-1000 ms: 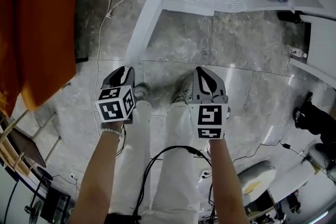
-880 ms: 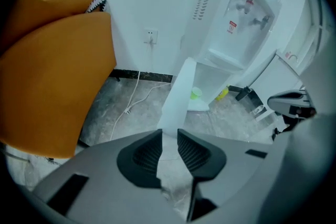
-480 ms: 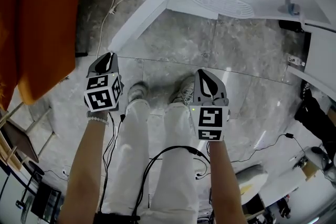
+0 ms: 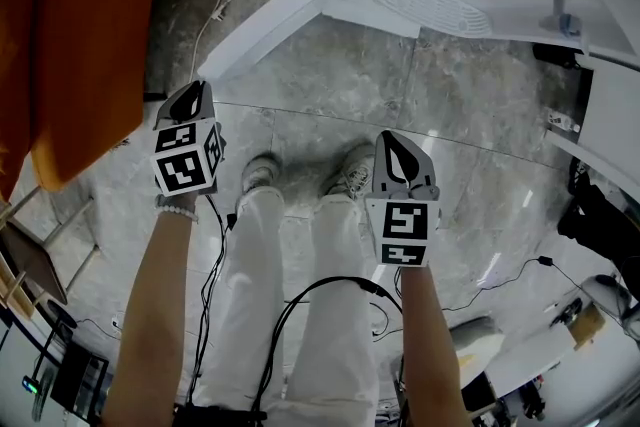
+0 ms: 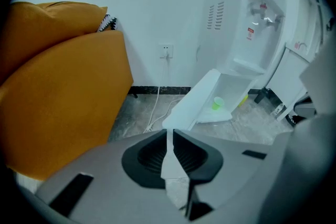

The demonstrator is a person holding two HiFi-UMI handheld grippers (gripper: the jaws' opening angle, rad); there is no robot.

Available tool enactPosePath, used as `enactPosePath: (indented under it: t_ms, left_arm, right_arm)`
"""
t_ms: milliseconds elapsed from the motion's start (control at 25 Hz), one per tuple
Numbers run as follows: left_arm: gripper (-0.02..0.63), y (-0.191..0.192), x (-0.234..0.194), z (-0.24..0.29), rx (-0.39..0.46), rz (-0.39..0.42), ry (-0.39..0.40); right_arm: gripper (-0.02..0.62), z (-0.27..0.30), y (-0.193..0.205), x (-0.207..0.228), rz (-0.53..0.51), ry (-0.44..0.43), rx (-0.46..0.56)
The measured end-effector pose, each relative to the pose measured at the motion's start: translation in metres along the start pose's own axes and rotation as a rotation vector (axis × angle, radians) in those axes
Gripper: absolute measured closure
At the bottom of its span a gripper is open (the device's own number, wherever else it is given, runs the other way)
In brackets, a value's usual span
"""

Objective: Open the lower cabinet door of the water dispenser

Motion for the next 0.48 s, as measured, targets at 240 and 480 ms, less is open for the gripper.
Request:
enactPosePath:
  t_ms: [240, 480]
  left_arm:
    - [0.588, 0.002, -0.002, -0.021, 0.025, -0.008, 0.002]
    - [0.592, -0.013, 0.016, -0.067, 0.086, 0.005, 0.068]
  right_arm:
    - [0.591, -0.007, -0.009, -0.005, 0.008, -0.005, 0.027]
    - [0.591, -0.029, -0.041, -0.022, 0.013, -0.034, 0.083]
Point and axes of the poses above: the fingertips, and each gripper's own axes: z forward along the fingers, x to its right, y out of its underside, the point moved 1 cm from there along -z, backward along the fingers, and after that the axes turned 11 degrees about z, right-handed, at the moved point
